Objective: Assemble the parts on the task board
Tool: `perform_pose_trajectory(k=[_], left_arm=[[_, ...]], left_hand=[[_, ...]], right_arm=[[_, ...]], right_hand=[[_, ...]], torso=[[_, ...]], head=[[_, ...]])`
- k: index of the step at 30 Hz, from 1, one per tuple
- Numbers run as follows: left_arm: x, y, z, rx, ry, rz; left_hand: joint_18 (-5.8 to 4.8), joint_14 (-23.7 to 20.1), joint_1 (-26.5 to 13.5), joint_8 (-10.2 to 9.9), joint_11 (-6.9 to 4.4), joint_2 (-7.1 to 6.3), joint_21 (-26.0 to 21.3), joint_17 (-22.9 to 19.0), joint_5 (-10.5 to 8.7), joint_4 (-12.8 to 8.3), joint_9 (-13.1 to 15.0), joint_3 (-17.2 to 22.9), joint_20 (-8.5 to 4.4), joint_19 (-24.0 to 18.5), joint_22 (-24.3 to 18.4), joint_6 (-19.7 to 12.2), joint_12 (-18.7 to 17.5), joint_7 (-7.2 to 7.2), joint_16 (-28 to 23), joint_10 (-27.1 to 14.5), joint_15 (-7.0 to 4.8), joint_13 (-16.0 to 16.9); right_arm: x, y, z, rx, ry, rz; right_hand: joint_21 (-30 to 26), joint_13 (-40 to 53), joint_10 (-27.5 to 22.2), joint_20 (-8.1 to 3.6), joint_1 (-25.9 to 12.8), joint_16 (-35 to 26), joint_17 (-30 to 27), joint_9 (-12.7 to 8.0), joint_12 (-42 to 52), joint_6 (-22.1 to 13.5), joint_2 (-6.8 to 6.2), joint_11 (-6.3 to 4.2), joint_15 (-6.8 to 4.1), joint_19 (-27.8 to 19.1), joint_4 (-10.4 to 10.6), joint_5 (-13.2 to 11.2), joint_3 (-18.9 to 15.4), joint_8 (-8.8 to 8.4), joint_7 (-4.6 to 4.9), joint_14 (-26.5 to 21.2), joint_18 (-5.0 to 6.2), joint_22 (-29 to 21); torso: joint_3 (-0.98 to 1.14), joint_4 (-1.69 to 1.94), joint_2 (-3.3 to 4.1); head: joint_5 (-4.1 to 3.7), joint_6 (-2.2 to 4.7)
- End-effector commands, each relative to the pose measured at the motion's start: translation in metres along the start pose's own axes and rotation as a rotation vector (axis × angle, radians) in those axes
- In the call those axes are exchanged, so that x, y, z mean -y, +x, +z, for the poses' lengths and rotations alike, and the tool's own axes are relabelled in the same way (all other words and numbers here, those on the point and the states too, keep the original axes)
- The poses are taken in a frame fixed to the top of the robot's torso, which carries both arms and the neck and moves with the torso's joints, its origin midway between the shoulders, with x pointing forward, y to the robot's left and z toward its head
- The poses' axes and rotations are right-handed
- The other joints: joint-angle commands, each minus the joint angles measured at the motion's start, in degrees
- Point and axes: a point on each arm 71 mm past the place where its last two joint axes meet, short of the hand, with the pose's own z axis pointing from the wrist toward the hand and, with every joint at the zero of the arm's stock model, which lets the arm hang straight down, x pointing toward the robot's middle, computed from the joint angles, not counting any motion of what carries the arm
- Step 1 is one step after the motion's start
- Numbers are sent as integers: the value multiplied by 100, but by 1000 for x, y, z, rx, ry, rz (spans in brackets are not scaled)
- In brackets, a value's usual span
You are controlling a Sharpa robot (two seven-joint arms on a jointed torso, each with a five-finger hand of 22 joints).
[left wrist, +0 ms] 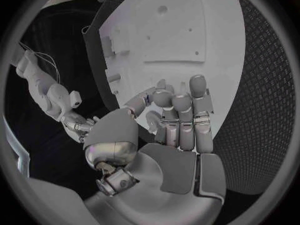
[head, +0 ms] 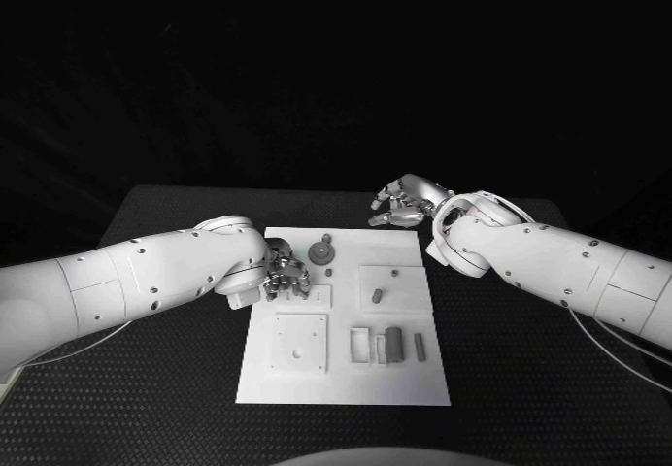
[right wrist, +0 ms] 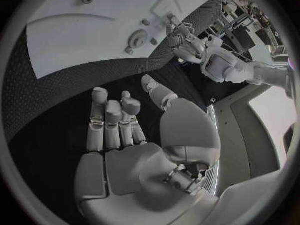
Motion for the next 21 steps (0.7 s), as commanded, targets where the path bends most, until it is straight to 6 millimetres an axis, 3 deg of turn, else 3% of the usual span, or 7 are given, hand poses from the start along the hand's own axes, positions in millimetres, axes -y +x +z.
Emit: perform_pose_trajectory(k=[1,21], left_arm=[[2,5,0,-35,11,28],[0,4,2,-11,3,19]], left_hand=[[55,-91,19,-1,-73,67,7,-14,2,3,32,28,-65,95,10,797,27,-494,26,-62,-68,-9],[52,-110,4,-31,-67,85,-8,-68,-60,4,58,27,-64,92,20,787,39,-488,54,-76,-67,-29]], right_arm=[[-1,1,0,-10,-7,0],[-1,1,0,-11,-8,0]], right_hand=[[-36,-7,-30,23,8,-25,-8,-7,-18,6,57,-6,-22,-31,5,-4,5,-6,22,-7,40,10],[-36,-7,-30,23,8,-25,-8,-7,-18,6,57,-6,-22,-31,5,-4,5,-6,22,-7,40,10]], torso=[[1,0,2],[-1,1,1]], head=[[-2,-9],[-13,-13]])
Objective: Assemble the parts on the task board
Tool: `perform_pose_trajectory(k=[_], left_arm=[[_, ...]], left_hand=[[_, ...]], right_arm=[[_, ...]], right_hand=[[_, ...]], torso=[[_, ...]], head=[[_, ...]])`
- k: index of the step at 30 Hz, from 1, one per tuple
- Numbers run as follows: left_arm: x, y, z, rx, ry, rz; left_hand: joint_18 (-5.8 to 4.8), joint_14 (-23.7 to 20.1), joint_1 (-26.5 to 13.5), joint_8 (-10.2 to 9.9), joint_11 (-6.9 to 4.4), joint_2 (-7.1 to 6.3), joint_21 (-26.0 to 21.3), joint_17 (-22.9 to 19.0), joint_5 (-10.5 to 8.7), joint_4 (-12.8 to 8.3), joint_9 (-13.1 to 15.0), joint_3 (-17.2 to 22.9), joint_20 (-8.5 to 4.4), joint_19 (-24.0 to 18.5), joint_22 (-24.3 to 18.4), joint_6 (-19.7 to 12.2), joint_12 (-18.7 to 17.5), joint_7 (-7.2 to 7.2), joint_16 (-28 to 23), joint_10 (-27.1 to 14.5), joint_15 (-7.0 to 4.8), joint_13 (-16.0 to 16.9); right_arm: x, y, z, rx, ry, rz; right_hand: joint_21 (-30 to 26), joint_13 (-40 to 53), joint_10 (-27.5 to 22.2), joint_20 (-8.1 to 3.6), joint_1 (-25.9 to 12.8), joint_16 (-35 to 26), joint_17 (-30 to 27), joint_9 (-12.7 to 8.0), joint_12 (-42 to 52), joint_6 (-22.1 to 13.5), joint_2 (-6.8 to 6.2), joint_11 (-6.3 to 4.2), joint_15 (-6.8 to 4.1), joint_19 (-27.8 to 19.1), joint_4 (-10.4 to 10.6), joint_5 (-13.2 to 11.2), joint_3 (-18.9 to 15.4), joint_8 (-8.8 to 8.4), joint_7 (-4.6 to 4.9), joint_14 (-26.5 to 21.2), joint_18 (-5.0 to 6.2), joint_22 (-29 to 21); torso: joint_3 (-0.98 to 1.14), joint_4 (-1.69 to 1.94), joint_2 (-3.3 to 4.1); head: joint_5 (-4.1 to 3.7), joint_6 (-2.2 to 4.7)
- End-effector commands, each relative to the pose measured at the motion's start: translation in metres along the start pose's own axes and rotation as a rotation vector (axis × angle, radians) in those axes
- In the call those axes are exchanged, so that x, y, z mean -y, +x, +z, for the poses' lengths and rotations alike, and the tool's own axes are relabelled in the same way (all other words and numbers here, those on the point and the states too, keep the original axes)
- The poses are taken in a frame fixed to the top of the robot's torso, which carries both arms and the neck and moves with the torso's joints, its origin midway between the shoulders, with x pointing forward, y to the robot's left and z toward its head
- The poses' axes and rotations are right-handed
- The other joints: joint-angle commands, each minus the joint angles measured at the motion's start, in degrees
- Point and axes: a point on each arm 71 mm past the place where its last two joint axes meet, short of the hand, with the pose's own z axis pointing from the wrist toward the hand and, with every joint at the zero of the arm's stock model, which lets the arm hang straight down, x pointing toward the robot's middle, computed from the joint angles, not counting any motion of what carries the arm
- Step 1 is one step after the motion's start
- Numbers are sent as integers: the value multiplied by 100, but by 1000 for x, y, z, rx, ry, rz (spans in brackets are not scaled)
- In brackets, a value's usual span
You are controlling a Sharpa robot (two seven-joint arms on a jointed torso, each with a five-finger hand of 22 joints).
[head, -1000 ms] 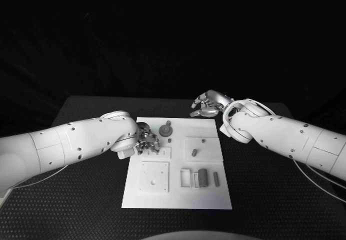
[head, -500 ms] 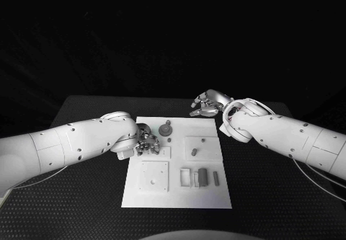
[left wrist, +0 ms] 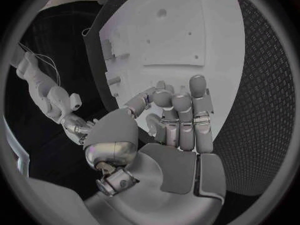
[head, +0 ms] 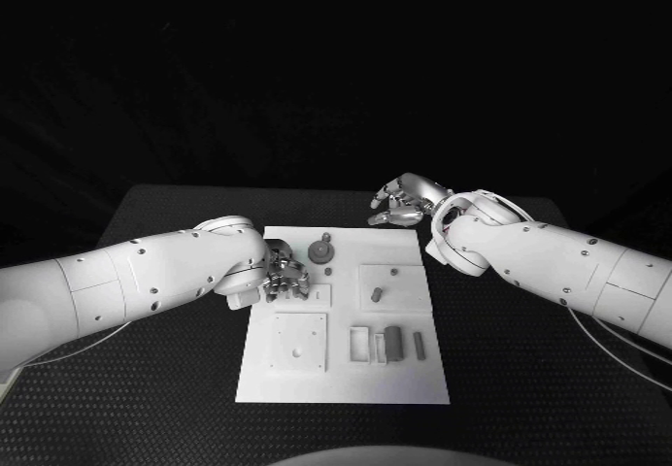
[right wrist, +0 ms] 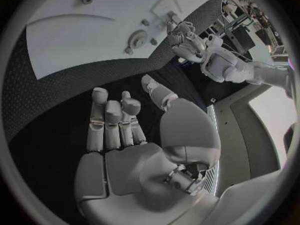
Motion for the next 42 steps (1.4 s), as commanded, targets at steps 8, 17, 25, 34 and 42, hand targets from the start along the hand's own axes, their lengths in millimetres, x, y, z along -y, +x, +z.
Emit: perform_pose_trajectory(k=[8,17,25,34,42], left_arm=[[0,1,-1,20,19,-14],[-3,0,-2,25,30,-30],[-4,0,-2,33,33,-40],[-3,1,-2,29,35,-44],[-3,1,-1,30,27,-42]], left_hand=[[53,-110,9,11,-69,79,-8,-7,5,6,7,28,-55,80,9,783,39,-484,31,-74,-67,-6],[55,-111,22,8,-71,76,-9,-16,0,-2,13,37,-58,81,12,788,42,-487,39,-75,-67,-10],[55,-111,22,8,-71,76,-9,-16,0,-2,13,37,-58,81,12,788,42,-487,39,-75,-67,-10],[57,-110,32,5,-73,71,-11,-27,-7,-5,19,43,-59,84,15,793,45,-488,47,-74,-68,-14],[57,-110,32,5,-73,71,-11,-27,-7,-5,19,43,-59,84,15,793,45,-488,47,-74,-68,-14]], right_arm=[[-1,1,0,-10,-7,0],[-1,1,0,-11,-8,1],[-1,1,0,-11,-8,1],[-1,1,0,-11,-8,1],[-1,1,0,-14,-7,2]], right_hand=[[-36,-8,-39,23,8,-25,-8,-7,-18,5,58,3,-23,-31,5,-4,5,-6,22,-7,47,10],[-36,-8,-39,23,8,-25,-8,-7,-18,5,58,3,-23,-31,5,-4,5,-6,22,-7,47,10],[-36,-8,-39,23,8,-25,-8,-7,-18,5,58,3,-23,-31,5,-4,5,-6,22,-7,47,10],[-36,-8,-39,23,8,-25,-8,-7,-18,5,58,3,-23,-31,5,-4,5,-6,22,-7,47,10],[-36,-8,-39,23,8,-25,-8,-7,-18,5,58,3,-23,-31,5,-4,5,-6,22,-7,47,10]], torso=[[-3,3,1],[-3,0,1],[-1,3,-2],[1,-1,-1],[-1,1,-2]], head=[[-2,5],[-8,-1],[-12,-13],[-2,-7],[0,-6]])
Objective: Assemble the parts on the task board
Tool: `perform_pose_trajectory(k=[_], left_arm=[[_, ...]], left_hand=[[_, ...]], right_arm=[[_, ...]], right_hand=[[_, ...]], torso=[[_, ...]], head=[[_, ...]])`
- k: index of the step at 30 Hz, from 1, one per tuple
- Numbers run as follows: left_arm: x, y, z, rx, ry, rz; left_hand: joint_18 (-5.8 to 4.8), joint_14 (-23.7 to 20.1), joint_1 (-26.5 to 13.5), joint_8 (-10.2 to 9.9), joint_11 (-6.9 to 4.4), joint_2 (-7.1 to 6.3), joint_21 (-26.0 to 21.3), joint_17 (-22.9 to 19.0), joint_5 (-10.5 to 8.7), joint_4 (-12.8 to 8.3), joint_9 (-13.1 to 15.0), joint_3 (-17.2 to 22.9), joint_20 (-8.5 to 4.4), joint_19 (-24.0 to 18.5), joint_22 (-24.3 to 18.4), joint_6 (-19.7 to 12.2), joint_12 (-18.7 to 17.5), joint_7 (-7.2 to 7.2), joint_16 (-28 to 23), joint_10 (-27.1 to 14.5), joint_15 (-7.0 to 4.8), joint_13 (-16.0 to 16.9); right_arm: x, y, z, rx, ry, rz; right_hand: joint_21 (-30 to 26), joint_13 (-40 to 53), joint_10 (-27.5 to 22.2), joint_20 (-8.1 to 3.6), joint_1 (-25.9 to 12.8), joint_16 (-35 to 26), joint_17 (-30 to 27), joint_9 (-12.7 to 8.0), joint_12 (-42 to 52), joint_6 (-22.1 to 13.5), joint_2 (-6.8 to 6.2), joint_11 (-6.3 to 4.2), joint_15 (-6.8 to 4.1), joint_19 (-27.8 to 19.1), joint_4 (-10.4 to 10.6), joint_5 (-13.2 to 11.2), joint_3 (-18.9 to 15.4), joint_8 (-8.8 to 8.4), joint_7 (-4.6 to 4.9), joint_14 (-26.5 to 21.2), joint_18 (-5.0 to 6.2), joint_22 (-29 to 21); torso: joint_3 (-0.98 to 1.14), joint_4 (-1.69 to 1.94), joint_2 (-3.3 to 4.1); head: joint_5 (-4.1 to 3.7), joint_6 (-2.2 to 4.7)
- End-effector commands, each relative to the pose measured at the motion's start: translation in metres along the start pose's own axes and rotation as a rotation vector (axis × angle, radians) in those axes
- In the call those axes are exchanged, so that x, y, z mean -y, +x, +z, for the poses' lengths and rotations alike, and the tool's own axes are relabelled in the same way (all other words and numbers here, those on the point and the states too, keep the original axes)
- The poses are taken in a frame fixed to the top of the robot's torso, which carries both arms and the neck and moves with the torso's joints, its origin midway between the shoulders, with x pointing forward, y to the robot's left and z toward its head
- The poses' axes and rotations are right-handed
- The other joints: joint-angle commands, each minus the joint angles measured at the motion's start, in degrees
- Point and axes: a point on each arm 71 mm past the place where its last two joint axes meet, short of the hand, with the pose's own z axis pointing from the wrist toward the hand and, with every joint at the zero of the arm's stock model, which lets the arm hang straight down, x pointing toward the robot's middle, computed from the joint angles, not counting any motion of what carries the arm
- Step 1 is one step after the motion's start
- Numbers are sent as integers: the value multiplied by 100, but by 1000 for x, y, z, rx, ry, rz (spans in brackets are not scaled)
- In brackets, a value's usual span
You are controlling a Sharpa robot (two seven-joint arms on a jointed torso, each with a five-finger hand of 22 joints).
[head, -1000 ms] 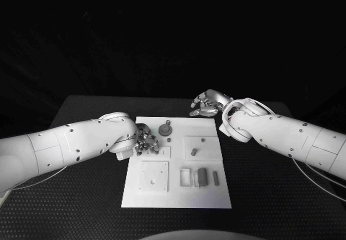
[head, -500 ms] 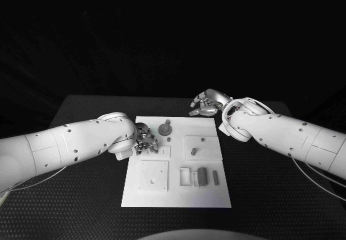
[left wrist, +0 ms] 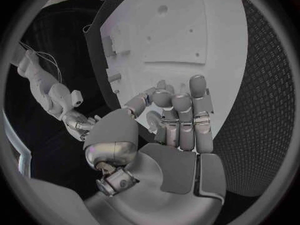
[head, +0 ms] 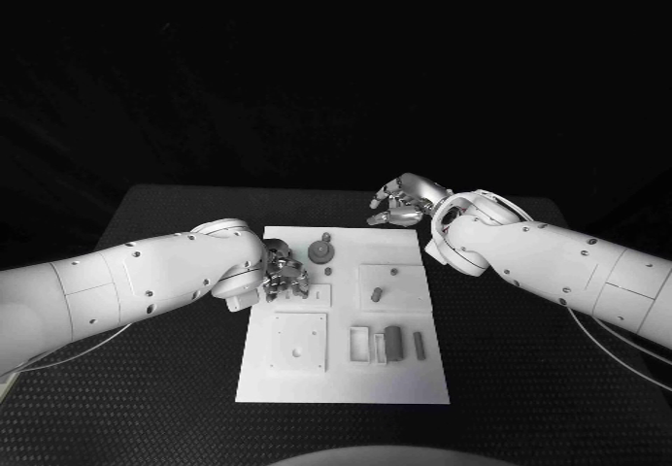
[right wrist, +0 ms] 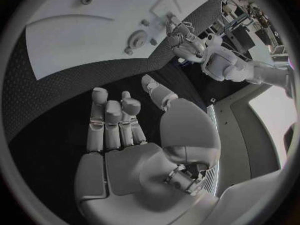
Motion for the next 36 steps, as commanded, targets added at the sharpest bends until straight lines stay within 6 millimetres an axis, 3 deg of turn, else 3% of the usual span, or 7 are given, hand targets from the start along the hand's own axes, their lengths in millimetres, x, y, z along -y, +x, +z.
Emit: perform_pose_trajectory(k=[1,36], left_arm=[[2,1,0,2,8,-9],[0,2,1,-4,-11,36]], left_hand=[[57,-96,48,31,-83,55,-11,-6,15,-1,5,18,-68,73,10,789,18,-484,25,-64,-54,-10],[49,-133,64,-29,-67,66,-42,-95,-170,6,35,18,-61,59,24,768,29,-468,63,-94,-51,-37]], right_arm=[[-1,1,0,-12,-6,2],[1,1,0,-16,-2,2]], right_hand=[[-36,-8,-40,23,8,-25,-9,-7,-18,5,57,4,-23,-31,5,-4,5,-6,23,-7,80,10],[-40,-13,-43,29,-16,-26,-12,-7,-16,10,73,4,-22,-37,14,-4,-8,-4,23,-12,80,12]], torso=[[1,1,-1],[3,4,0]], head=[[4,-1],[11,-18]])
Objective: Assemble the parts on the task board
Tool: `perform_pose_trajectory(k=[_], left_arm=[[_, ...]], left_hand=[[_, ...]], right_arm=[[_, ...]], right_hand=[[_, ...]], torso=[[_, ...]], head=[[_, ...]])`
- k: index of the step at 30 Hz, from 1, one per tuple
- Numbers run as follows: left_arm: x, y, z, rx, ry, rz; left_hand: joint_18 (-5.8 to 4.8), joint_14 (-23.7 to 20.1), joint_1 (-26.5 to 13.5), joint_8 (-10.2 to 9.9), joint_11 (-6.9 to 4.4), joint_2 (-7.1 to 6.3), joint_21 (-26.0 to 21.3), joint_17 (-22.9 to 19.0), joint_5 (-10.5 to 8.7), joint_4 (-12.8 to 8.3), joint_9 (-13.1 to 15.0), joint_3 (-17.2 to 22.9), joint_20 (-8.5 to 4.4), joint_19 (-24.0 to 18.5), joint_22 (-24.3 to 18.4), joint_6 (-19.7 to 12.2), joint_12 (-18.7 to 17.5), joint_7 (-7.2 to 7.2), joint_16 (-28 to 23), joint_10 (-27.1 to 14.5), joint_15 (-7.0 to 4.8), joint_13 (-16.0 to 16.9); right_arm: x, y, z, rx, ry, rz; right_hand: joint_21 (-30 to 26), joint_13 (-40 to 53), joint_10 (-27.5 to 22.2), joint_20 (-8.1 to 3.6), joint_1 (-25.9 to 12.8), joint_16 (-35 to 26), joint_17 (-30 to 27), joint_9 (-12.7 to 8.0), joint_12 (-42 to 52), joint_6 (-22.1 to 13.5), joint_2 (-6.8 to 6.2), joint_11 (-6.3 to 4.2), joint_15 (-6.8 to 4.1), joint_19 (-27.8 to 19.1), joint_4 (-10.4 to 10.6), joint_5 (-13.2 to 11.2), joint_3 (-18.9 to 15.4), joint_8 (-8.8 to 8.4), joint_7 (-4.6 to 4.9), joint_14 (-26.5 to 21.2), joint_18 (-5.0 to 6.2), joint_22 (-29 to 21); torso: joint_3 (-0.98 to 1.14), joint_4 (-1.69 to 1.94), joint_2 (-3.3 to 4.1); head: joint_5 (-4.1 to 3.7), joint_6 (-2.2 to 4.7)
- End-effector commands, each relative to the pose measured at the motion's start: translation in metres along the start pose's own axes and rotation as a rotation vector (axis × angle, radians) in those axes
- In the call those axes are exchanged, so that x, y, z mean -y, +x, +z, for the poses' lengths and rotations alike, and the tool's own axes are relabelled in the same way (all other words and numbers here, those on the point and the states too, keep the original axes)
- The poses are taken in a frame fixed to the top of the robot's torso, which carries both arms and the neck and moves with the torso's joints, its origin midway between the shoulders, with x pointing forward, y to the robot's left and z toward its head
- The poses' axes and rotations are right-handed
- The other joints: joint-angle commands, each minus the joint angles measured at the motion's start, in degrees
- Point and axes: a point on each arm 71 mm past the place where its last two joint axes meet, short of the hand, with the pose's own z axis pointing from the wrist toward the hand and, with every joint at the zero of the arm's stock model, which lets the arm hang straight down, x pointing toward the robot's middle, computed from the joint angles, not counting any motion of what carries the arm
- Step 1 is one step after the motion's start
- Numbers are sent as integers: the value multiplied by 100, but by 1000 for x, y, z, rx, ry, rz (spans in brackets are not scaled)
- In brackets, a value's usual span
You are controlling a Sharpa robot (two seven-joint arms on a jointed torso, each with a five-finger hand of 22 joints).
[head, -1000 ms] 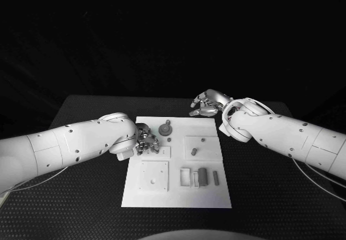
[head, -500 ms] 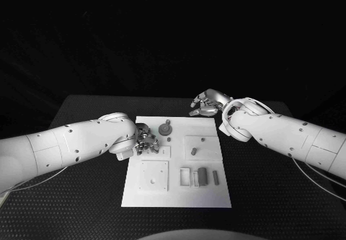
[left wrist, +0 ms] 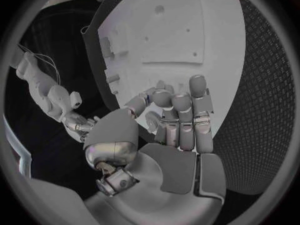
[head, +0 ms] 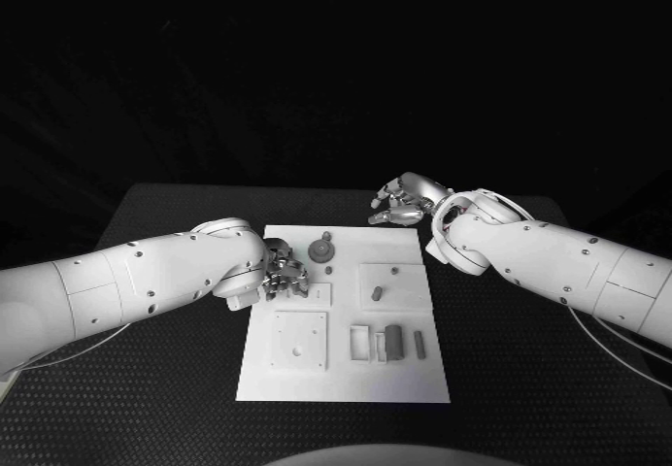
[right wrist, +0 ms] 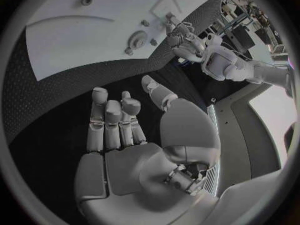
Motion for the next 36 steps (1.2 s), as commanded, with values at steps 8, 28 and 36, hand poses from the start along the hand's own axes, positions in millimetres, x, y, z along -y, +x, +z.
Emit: perform_pose_trajectory(k=[8,28,36], left_arm=[[1,2,0,-7,1,20],[4,2,1,-9,5,23],[4,2,1,-10,4,26]], left_hand=[[46,-138,-11,-48,-69,-171,-38,-79,-107,25,48,-111,-32,-4,26,782,53,-466,86,-93,-60,-24],[52,-176,-171,-142,-85,-591,-120,-257,-441,154,119,-517,-44,31,29,826,93,-477,207,-102,-78,-86],[55,-174,-140,-147,-91,-595,-124,-273,-451,158,128,-511,-49,42,31,838,102,-482,225,-97,-82,-91]], right_arm=[[0,1,0,-12,-5,0],[0,2,0,-14,-4,0],[0,2,0,-15,-4,1]], right_hand=[[-19,-10,-45,10,7,-26,-9,-7,-16,9,48,5,-23,-20,13,-4,-10,-4,23,-13,85,8],[-22,-14,-48,12,3,-26,-11,-8,-16,6,50,5,-23,-24,10,-4,-15,-6,23,-17,85,10],[-24,-16,-49,12,2,-27,-12,-9,-16,6,51,5,-23,-26,8,-4,-16,-6,23,-19,85,10]], torso=[[-3,-4,2],[2,-8,1],[1,-7,3]], head=[[-2,-6],[-1,-21],[-11,-25]])
